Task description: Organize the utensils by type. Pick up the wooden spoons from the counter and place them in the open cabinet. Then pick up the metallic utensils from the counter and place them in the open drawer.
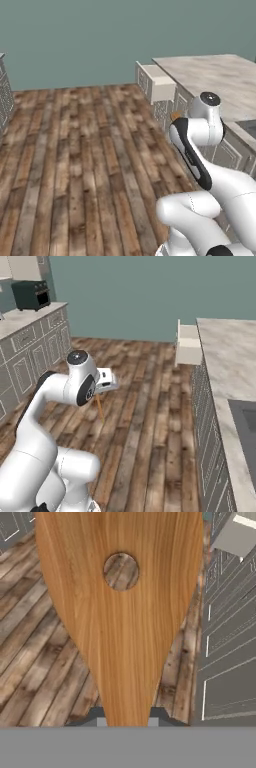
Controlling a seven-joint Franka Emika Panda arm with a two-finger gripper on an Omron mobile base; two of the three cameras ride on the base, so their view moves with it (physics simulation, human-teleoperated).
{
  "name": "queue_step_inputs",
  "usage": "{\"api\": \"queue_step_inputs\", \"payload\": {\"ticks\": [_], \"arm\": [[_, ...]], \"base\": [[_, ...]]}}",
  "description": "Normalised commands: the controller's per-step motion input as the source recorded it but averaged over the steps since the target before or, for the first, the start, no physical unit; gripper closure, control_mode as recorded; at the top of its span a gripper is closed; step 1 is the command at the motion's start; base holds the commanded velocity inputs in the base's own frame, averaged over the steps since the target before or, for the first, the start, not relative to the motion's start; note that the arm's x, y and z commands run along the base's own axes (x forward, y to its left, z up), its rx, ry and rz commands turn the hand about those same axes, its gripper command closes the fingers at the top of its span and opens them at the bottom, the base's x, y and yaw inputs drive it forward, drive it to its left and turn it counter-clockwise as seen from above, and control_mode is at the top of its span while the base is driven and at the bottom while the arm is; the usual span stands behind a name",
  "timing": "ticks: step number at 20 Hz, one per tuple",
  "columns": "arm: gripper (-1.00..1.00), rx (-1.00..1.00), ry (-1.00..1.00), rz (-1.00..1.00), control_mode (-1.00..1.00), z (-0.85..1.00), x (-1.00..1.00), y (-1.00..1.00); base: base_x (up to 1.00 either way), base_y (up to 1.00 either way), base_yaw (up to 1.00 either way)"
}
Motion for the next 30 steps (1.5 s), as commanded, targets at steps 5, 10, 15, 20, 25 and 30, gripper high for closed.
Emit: {"api": "queue_step_inputs", "payload": {"ticks": [5,10,15,20,25,30], "arm": [[1.0,0.0,0.0,0.0,1.0,0.0,0.0,0.0],[1.0,0.0,0.0,0.0,1.0,0.0,0.0,0.0],[1.0,0.0,0.0,0.0,1.0,0.0,0.0,0.0],[1.0,0.0,0.0,0.0,1.0,0.0,0.0,0.0],[1.0,0.0,0.0,0.0,1.0,0.0,0.0,0.0],[1.0,0.0,0.0,0.0,1.0,0.0,0.0,0.0]], "base": [[0.83,0.5,0.3],[0.88,0.45,0.37],[1.0,0.35,0.36],[1.0,0.42,0.32],[1.0,0.29,0.31],[1.0,0.08,0.28]]}}
